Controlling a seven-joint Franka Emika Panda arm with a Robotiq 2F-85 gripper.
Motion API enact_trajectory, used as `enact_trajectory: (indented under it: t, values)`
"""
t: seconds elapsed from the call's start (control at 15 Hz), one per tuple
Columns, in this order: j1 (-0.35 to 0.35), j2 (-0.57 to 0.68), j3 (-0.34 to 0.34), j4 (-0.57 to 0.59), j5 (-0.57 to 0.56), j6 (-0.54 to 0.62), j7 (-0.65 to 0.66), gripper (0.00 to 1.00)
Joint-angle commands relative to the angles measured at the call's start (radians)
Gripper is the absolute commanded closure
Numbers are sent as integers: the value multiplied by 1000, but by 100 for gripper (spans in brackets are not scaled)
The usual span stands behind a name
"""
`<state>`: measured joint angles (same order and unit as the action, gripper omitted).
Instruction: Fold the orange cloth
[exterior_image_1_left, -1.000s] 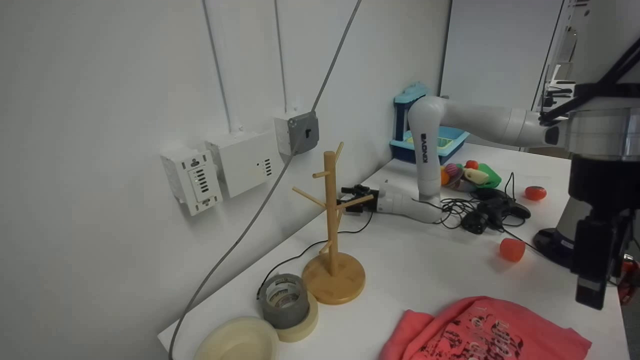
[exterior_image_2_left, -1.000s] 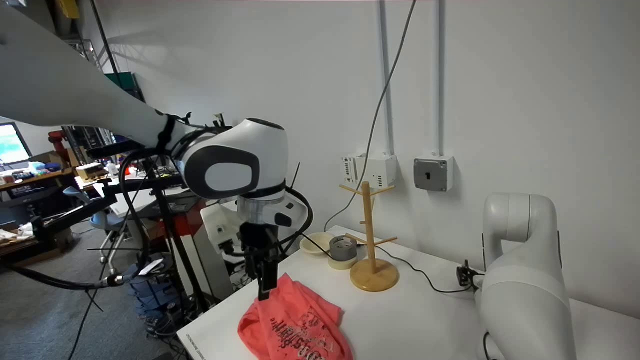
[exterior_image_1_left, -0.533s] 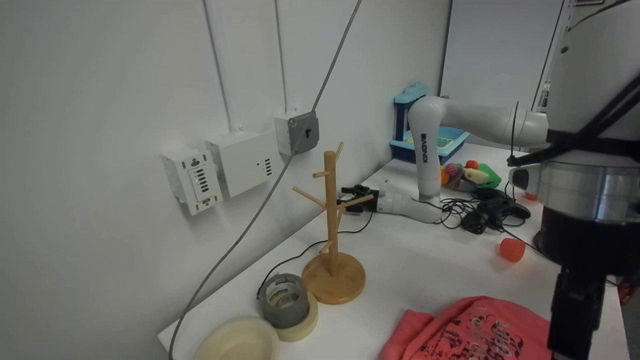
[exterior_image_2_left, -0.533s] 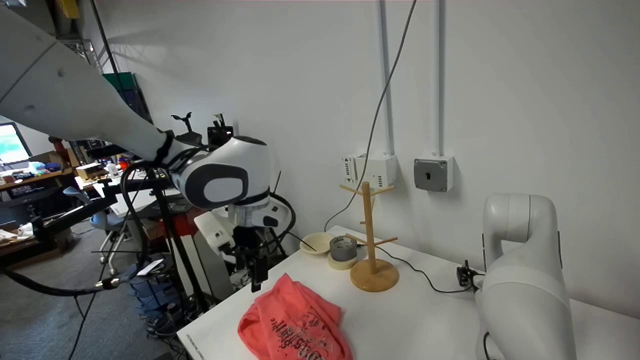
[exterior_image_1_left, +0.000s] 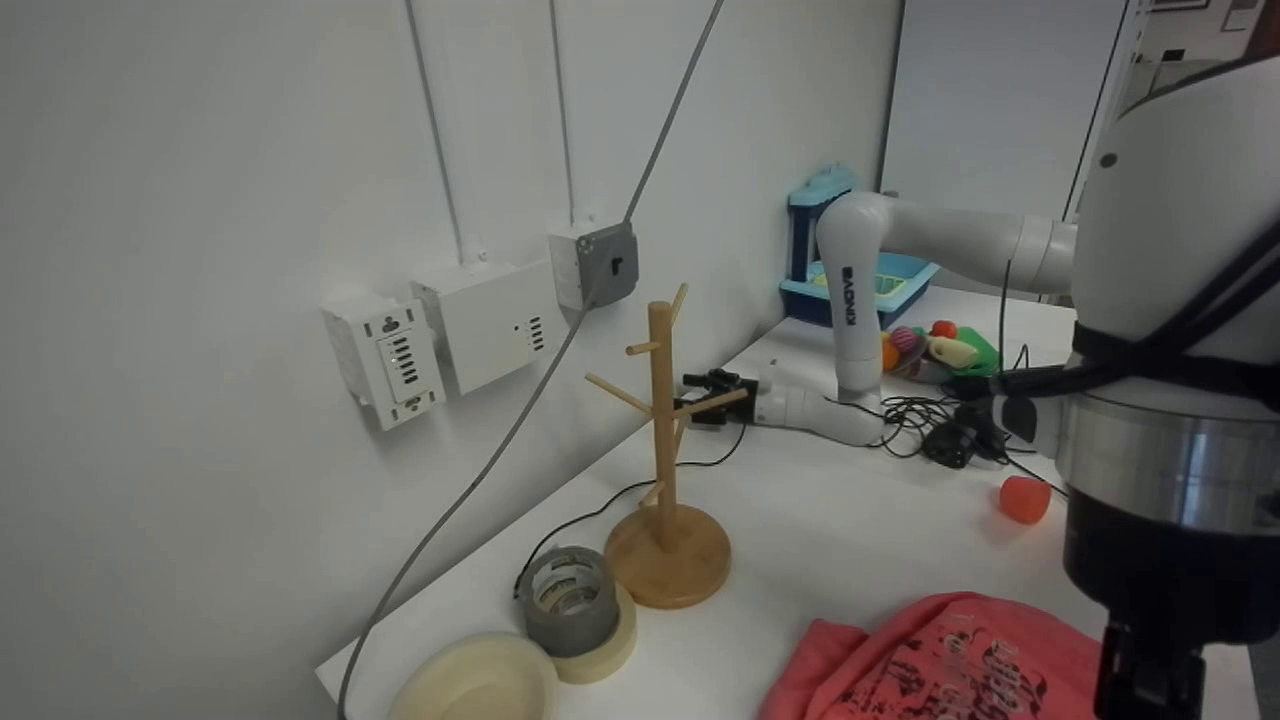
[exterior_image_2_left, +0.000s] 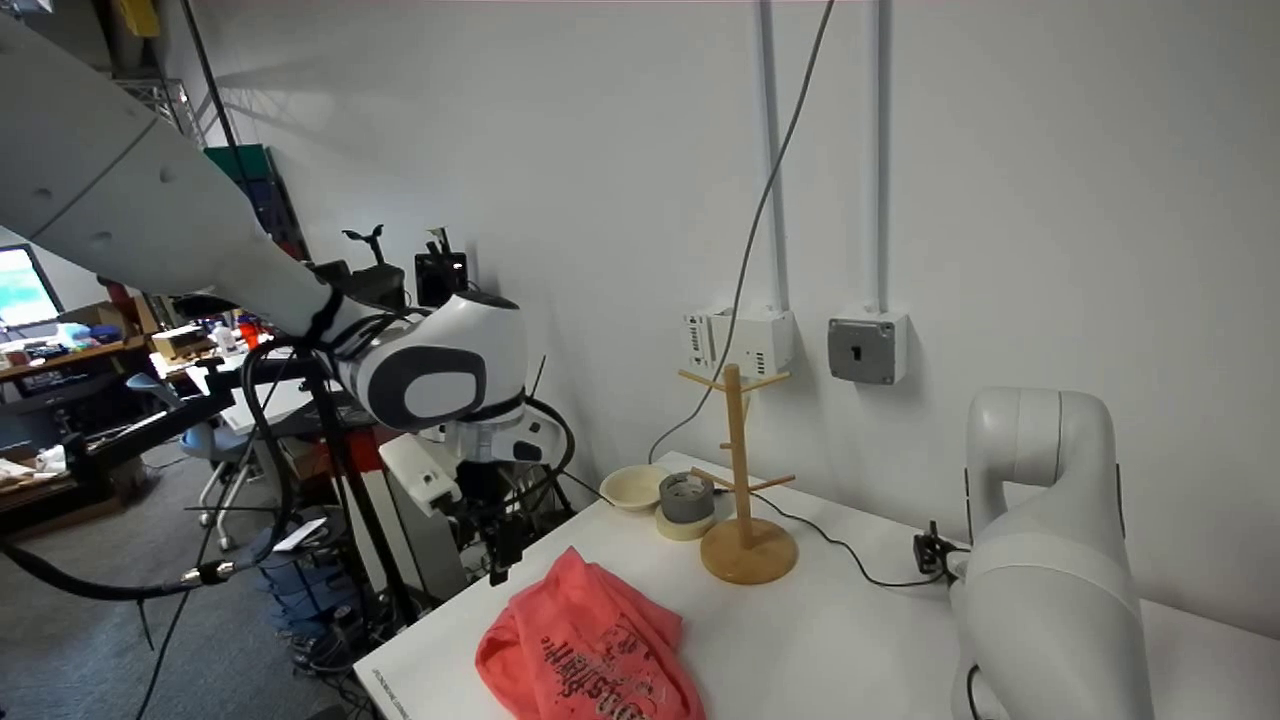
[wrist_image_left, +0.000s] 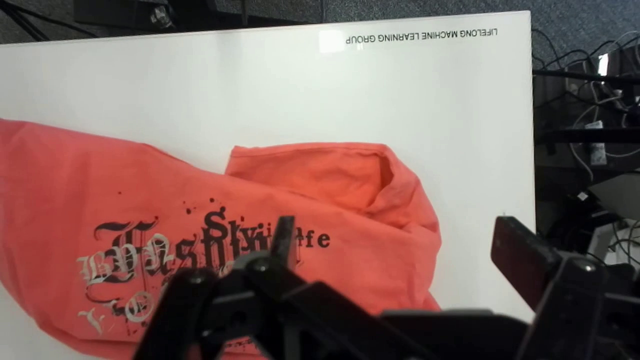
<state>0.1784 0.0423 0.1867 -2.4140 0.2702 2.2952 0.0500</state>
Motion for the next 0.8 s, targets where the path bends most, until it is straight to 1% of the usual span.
enact_trajectory:
  t: [0.0,0.07,0.2,0.47,0.73]
  values:
    - [0,0,-1,1,0,-2,0,0]
    - [-1,2,-2,-1,-7,5,2,0]
    - [6,23,0,2,-63,29,32,0]
    - [24,100,11,21,-156,106,71,0]
    - [64,188,25,49,-216,193,115,0]
